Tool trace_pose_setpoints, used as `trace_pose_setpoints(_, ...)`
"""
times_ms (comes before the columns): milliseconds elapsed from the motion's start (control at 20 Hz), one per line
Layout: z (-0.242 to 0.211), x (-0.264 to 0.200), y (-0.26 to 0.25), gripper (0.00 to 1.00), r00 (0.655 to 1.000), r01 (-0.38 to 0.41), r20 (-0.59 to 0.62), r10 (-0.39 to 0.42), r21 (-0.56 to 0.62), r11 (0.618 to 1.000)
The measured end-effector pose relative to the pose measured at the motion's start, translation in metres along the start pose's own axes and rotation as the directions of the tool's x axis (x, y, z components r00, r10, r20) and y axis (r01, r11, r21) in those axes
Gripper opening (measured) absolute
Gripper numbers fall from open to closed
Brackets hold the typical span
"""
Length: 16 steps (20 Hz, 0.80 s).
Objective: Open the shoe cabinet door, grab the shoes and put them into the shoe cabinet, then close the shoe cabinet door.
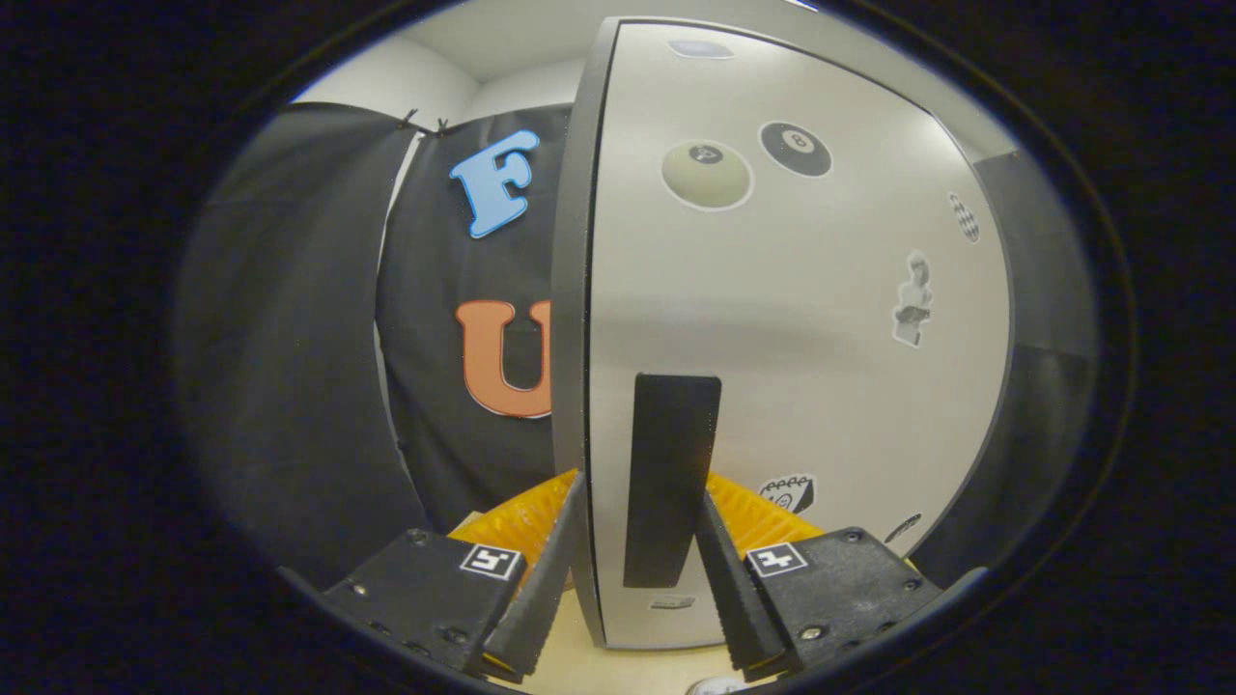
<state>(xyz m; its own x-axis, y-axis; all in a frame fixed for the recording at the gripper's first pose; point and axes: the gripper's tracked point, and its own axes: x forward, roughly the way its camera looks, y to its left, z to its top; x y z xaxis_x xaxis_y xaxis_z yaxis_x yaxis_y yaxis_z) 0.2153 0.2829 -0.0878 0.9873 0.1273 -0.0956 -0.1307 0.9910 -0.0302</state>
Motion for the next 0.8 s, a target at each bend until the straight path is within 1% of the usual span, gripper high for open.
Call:
trace_pose_setpoints(50,0.001,-0.001,0.0,0.7,1.0,-0.004,0.0,0.004,0.004,1.0)
trace_pose_setpoints(100,0.0,0.001,-0.008,0.68,1.0,0.024,-0.002,-0.024,0.001,1.0)
trace_pose_setpoints(150,0.001,-0.001,-0.013,0.66,1.0,0.031,0.002,-0.031,0.028,0.999)
trace_pose_setpoints(200,-0.001,0.0,-0.012,0.41,1.0,0.019,-0.007,-0.018,0.039,0.999)
trace_pose_setpoints(400,-0.001,-0.005,-0.013,0.36,0.999,-0.029,-0.025,0.03,0.042,0.999)
trace_pose_setpoints(450,-0.001,-0.007,-0.013,0.33,0.999,-0.042,-0.024,0.043,0.045,0.998)
trace_pose_setpoints(500,-0.003,-0.012,-0.012,0.3,0.998,-0.055,-0.024,0.056,0.039,0.998)
trace_pose_setpoints(700,-0.006,-0.04,-0.012,0.26,0.993,-0.118,-0.023,0.119,0.041,0.992)
trace_pose_setpoints(800,-0.009,-0.046,-0.014,0.24,0.989,-0.147,-0.027,0.148,0.04,0.988)
